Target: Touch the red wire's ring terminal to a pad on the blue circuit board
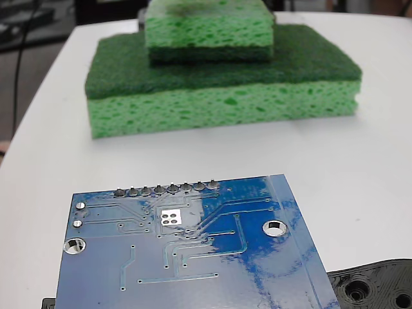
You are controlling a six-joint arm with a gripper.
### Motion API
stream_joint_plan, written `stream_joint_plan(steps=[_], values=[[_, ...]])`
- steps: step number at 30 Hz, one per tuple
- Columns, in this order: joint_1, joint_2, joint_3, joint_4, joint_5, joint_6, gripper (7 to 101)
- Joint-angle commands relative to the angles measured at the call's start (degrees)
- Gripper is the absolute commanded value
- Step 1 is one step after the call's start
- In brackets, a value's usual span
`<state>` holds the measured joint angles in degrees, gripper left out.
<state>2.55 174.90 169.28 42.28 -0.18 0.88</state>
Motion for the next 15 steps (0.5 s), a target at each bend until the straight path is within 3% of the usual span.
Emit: stream_joint_plan(steps=[1, 5, 10, 15], values=[[0.97, 0.09, 0.35, -2.29, -2.29, -0.88, 100.3], [3.87, 0.09, 1.41, -4.39, -5.01, -2.11, 100.3], [3.69, 0.09, -1.67, 3.08, -5.36, -0.79, 100.3], [3.6, 0.09, 1.67, 2.55, -7.12, -0.44, 100.3]])
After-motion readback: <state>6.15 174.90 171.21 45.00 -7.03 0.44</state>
